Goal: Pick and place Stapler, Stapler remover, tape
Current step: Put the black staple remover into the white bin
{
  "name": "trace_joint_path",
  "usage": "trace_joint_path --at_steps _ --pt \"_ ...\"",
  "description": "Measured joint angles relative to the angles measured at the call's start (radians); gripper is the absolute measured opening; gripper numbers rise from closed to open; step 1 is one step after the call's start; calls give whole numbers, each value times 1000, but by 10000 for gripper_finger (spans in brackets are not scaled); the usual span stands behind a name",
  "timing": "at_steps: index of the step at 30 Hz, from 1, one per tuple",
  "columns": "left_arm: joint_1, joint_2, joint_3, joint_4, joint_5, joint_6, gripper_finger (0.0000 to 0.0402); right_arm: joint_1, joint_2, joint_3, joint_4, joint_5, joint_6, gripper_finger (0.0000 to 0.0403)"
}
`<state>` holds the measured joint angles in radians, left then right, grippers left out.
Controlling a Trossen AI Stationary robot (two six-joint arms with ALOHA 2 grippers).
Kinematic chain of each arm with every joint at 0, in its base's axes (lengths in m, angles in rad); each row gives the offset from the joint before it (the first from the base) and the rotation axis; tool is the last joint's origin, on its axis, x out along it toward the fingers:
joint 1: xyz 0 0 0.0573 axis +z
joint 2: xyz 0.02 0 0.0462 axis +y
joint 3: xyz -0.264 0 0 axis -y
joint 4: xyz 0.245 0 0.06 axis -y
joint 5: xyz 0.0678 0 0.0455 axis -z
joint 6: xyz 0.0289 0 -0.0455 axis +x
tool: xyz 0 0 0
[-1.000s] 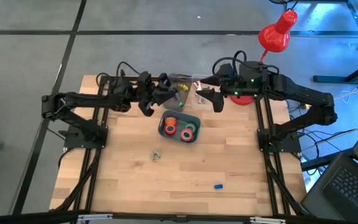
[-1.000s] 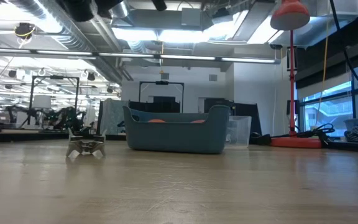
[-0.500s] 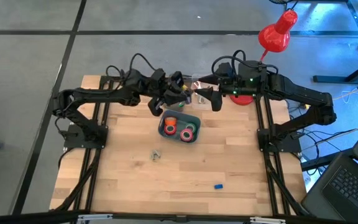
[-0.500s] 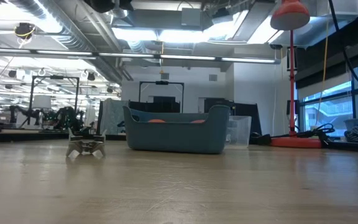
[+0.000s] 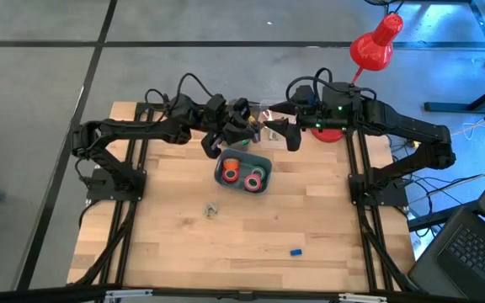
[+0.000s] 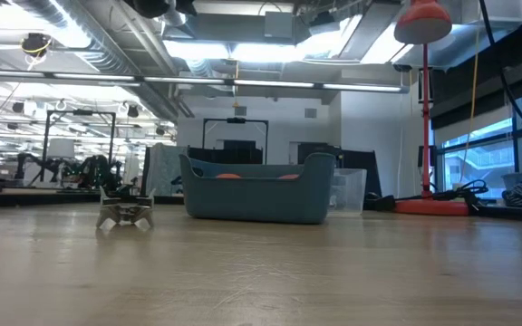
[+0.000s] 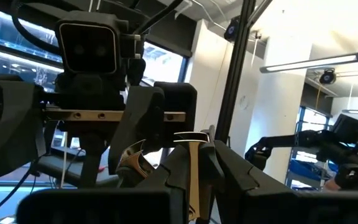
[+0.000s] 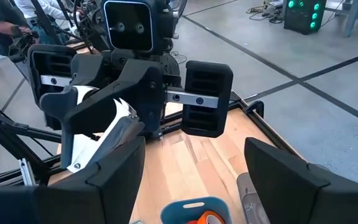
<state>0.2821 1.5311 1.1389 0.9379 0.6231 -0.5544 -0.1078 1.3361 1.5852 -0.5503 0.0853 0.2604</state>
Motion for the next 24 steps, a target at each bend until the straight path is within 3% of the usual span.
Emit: trace_joint_path --at_steps 24 --pt "42 0 1 2 35 21 33 -1 0 0 29 -4 47 276"
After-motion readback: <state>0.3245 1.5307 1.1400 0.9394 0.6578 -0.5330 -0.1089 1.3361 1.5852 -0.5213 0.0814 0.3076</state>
